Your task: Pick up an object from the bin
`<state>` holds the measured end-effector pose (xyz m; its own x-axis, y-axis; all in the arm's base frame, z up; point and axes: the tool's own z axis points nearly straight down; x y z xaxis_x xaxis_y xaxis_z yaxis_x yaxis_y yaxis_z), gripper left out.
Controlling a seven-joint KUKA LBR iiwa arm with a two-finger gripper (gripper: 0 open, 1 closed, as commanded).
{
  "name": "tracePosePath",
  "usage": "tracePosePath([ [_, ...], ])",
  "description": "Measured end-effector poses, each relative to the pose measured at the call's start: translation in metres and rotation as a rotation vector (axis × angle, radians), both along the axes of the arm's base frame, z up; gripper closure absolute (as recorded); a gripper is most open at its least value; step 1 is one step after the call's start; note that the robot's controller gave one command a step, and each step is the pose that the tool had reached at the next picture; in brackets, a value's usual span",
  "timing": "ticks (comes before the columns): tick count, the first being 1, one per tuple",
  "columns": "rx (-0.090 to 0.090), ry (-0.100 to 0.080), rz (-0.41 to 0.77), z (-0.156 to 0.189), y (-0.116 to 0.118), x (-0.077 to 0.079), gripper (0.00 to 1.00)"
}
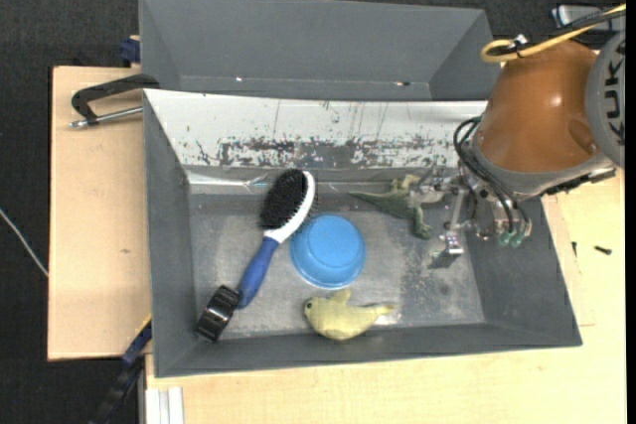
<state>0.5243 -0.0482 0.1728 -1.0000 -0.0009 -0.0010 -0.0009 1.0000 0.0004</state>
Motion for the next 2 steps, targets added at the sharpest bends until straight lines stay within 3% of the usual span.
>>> tracePosePath([
  [1,0.0,-0.008,-0.325,-0.073,-0.013,0.047,0.0],
  [2,-0.001,0.009,-0.476,-0.064,-0.004,0.062,0.0],
])
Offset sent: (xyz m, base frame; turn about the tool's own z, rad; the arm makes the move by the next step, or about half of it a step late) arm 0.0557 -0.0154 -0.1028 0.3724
